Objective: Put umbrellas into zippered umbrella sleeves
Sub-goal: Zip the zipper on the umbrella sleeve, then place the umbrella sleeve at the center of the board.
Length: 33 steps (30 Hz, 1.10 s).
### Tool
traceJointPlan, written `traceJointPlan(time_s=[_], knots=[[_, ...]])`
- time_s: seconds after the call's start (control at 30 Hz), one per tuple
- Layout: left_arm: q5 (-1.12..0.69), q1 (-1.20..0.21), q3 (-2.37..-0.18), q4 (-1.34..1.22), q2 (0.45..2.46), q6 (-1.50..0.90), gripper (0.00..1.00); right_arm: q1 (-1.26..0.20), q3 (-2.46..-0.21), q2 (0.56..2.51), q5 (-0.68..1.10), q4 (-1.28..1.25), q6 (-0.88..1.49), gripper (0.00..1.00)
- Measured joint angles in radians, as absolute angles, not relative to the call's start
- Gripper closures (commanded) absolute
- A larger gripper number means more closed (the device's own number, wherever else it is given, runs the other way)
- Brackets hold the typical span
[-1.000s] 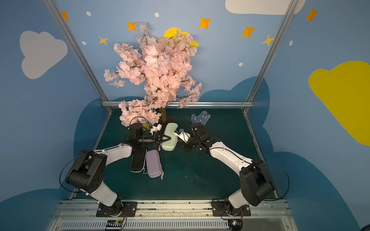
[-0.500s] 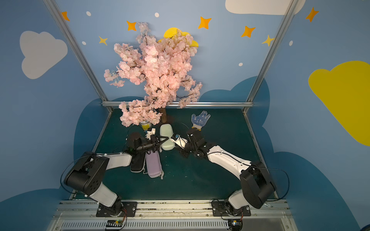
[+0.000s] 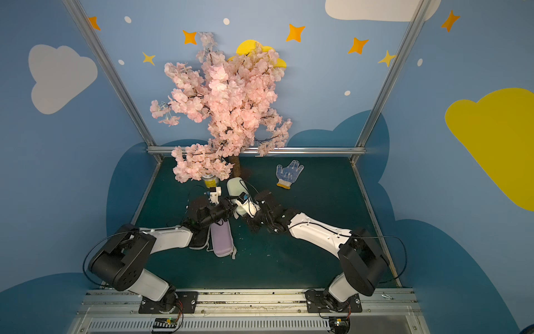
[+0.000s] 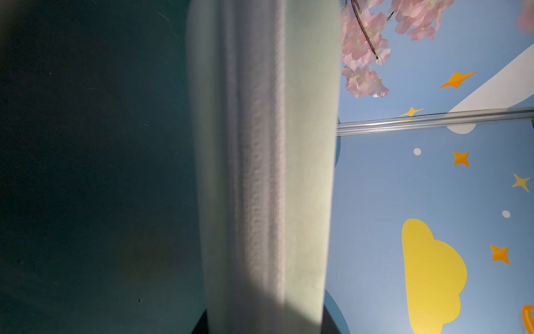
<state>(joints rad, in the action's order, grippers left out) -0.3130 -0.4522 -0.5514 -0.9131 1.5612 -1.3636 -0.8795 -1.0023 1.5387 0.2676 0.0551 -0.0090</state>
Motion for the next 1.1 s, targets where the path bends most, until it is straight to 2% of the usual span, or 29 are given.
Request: traceJointPlan(time_s=[0.4,0.47,0.5,0.57,0.63,0.73,0.83,0.97,1.1], knots=[[-0.209,-0.467,-0.545,-0.926,1.559,-1.357,0.97,-0.881,-1.017,1.586,0.305,-0.026,0.175,0.98],[-0.200,-0.467,-0.544,-0.926,1.555,-1.354,0.97,-0.879,-1.024,1.586,0.329,-0.021,0.184,0.69],[-0.183,-0.467,-0.544,-0.927,1.556,-1.347,0.97,-0.883,-1.029,1.584,0.371,-0.021,0.185,0.62],[-0.154,-0.455,-0.544,-0.902,1.557,-1.332,0.97,-0.904,-1.042,1.562,0.440,-0.017,0.169,0.55],[-0.147,-0.441,-0.545,-0.869,1.557,-1.312,0.97,-0.906,-1.042,1.513,0.474,0.016,0.154,0.52],[-0.161,-0.430,-0.566,-0.776,1.557,-1.267,0.96,-0.830,-1.042,1.419,0.456,0.103,0.133,0.49],[-0.229,-0.444,-0.643,-0.645,1.584,-1.216,0.92,-0.678,-1.040,1.358,0.414,0.179,0.150,0.48],[-0.387,-0.511,-0.820,-0.564,1.749,-1.179,0.87,-0.488,-1.021,1.358,0.330,0.279,0.223,0.44],[-0.494,-0.574,-0.892,-0.471,1.877,-1.148,0.84,-0.422,-1.010,1.415,0.272,0.376,0.309,0.43]])
